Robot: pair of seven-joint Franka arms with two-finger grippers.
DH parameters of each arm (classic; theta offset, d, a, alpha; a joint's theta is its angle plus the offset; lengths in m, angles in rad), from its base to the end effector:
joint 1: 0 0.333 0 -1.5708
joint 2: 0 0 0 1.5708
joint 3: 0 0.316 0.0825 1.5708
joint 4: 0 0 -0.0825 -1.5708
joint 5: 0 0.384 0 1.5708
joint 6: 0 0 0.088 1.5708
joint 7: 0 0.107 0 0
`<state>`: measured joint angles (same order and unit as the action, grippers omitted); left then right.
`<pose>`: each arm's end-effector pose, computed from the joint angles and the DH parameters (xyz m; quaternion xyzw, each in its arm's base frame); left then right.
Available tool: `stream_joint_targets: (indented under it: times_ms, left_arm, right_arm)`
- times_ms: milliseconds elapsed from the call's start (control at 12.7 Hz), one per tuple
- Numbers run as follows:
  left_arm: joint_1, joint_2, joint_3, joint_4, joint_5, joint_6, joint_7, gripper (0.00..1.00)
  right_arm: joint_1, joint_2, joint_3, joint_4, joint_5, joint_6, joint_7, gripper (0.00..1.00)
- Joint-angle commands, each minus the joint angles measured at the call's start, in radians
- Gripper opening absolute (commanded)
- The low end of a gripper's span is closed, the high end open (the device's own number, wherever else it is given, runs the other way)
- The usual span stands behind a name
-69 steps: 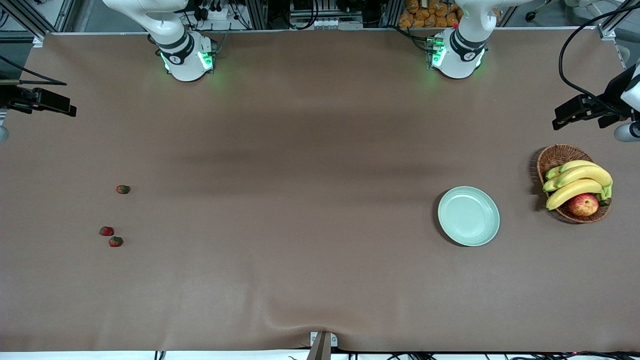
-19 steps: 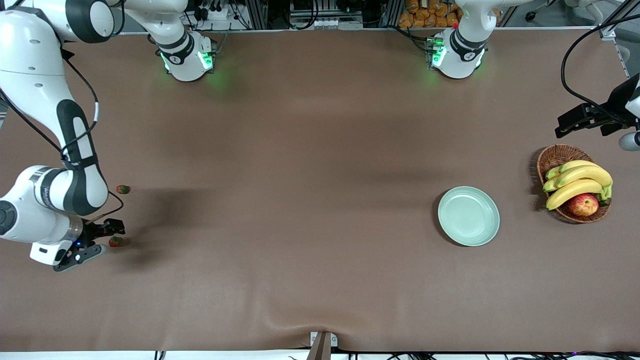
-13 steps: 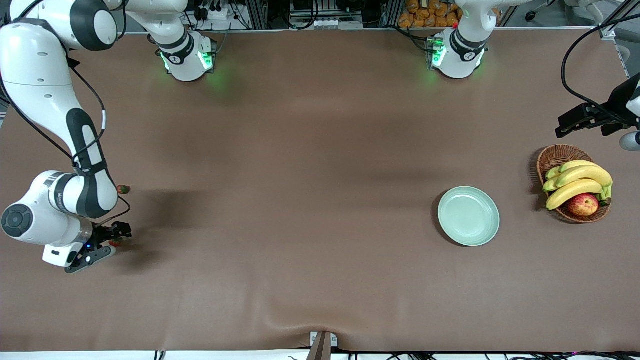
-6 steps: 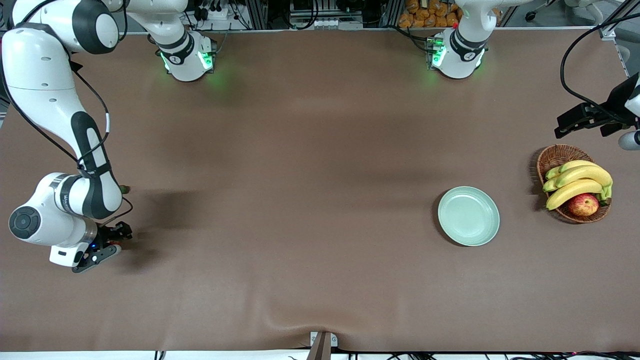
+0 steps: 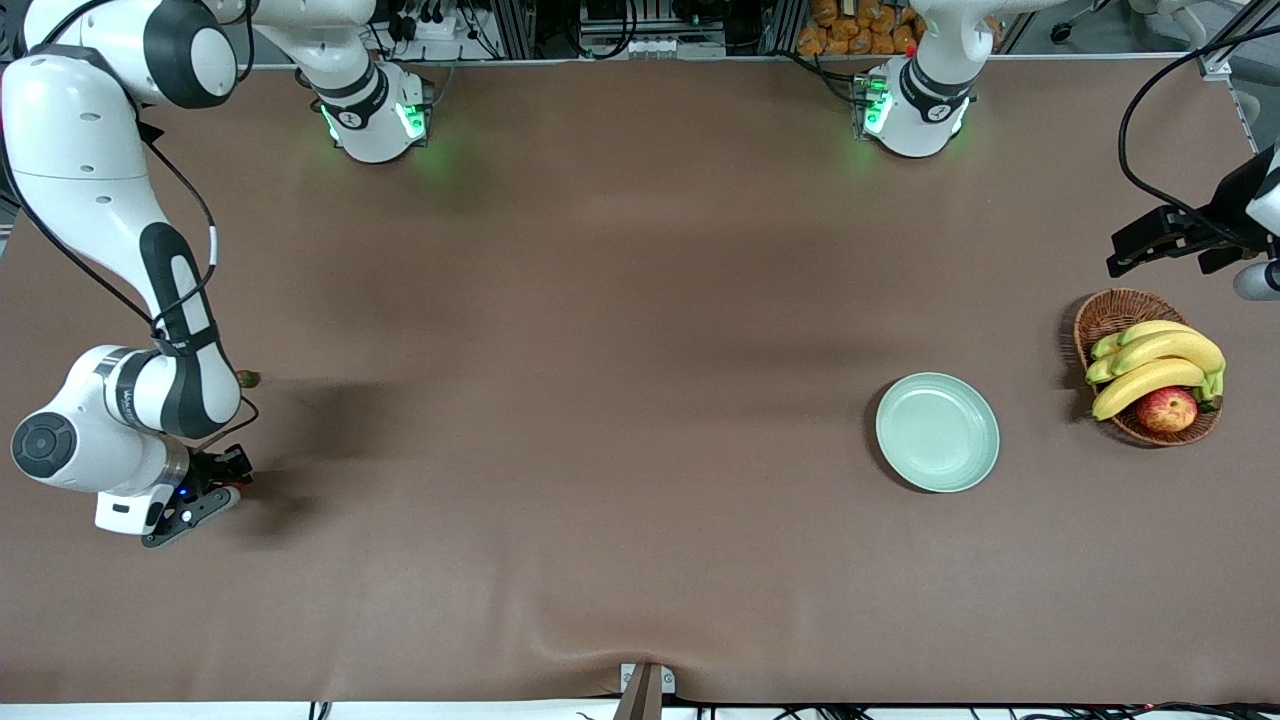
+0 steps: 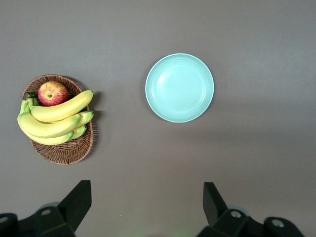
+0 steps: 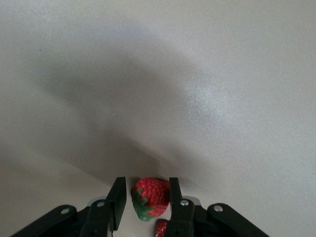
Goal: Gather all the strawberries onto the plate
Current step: 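Close the right gripper on one red strawberry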
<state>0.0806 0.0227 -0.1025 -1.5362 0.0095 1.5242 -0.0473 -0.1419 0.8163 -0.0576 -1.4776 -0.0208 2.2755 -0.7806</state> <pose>0.5567 -0.0104 0.6242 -0.9998 -0.0128 0.0172 0.0042 0.7025 -0.1355 0.1892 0.9530 0.3013 -0.0213 0.0214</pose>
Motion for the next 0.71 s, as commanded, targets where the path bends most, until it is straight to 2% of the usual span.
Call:
stream_joint_targets:
  times_ms: [0, 78, 157, 471, 628]
  left_arm:
    - [0.004, -0.012, -0.003, 0.002, -0.016, 0.002, 0.000, 1.00]
    - [0.004, -0.012, -0.003, 0.001, -0.016, 0.002, -0.002, 1.00]
    - [0.004, -0.012, -0.003, 0.001, -0.016, 0.001, -0.002, 1.00]
    - [0.004, -0.010, -0.003, 0.001, -0.016, 0.002, 0.000, 1.00]
    - [0.004, -0.010, -0.003, 0.001, -0.016, 0.002, 0.000, 1.00]
  right_arm:
    - [-0.011, 0.012, 0.012, 0.005, -0.013, 0.002, -0.040, 0.15]
    - [-0.011, 0.012, 0.012, 0.006, -0.011, 0.002, -0.037, 0.05]
    - [-0.011, 0.012, 0.012, 0.010, -0.010, 0.002, -0.032, 0.00]
    - [0.004, 0.000, 0.018, 0.034, 0.013, -0.007, 0.013, 0.00]
    - [0.057, -0.040, 0.021, 0.034, 0.074, -0.019, 0.081, 0.00]
